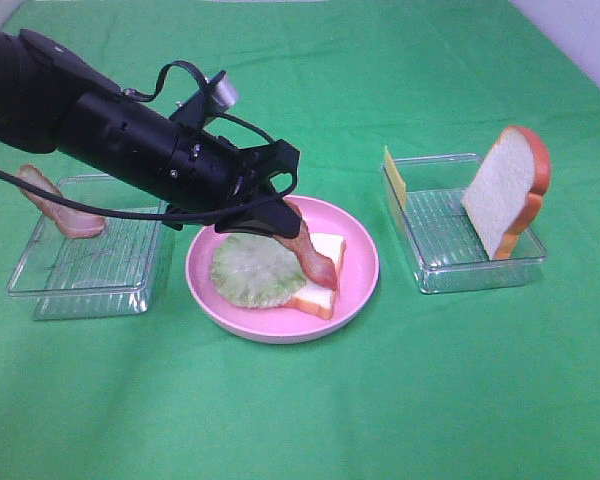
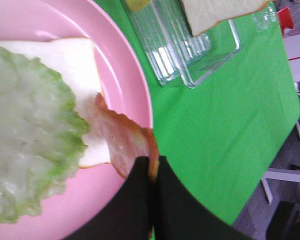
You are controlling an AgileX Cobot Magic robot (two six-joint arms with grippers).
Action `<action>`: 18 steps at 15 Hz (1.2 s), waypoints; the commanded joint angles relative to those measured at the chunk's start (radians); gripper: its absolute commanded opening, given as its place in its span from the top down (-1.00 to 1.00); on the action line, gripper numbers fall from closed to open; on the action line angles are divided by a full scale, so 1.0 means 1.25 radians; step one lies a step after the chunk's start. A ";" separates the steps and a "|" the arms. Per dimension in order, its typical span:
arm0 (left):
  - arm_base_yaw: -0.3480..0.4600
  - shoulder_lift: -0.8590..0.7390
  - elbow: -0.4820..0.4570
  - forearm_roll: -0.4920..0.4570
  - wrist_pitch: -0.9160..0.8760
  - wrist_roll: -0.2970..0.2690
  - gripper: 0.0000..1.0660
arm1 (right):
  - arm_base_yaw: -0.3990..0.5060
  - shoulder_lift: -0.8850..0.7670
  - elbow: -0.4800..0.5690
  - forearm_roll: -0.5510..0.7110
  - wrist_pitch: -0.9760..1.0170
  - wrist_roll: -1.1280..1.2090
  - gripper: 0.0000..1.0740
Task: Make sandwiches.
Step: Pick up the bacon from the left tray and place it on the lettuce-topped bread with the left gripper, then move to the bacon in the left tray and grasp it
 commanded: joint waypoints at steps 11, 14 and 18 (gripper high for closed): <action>0.001 -0.034 -0.002 0.189 -0.092 -0.101 -0.37 | -0.006 -0.009 0.003 -0.008 -0.009 0.005 -0.16; 0.002 -0.107 -0.002 0.336 -0.124 -0.225 -0.38 | -0.006 -0.009 0.003 -0.008 -0.009 0.005 -0.16; 0.074 -0.167 -0.057 0.609 0.022 -0.554 -0.38 | -0.006 -0.009 0.003 -0.008 -0.009 0.005 -0.16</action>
